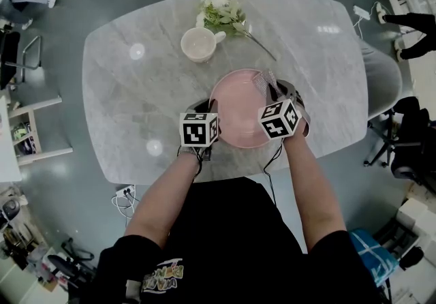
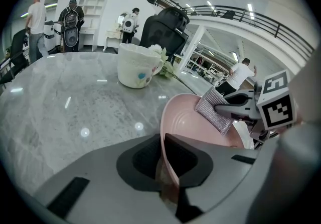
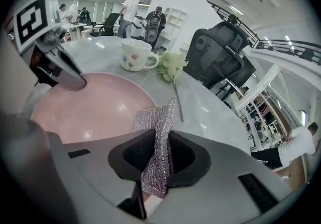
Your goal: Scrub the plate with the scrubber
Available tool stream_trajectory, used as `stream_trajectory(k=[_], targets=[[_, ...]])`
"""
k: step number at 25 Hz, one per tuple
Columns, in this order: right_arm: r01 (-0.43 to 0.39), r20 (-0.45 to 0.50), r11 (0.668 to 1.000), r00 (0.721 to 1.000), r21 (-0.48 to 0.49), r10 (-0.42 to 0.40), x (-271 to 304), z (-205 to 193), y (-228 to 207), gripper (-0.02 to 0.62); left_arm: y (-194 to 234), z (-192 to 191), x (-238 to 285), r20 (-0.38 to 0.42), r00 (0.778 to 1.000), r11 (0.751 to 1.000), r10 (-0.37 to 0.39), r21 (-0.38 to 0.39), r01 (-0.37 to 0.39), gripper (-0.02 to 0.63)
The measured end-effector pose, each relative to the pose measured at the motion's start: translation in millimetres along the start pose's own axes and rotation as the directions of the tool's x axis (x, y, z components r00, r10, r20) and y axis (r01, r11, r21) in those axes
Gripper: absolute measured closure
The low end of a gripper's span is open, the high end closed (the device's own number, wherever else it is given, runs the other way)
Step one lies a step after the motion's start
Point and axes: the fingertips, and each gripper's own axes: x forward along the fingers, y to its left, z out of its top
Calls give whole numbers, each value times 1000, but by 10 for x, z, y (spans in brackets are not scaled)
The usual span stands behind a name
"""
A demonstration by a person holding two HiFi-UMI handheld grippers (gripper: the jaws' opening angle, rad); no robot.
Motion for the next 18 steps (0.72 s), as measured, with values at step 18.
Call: stream_trajectory(k=[18], targets=[[-192,164,913,976,360,140,-471,80,433,518,-1,-1,-15,12,1000,1000,17,-16,-17,566]])
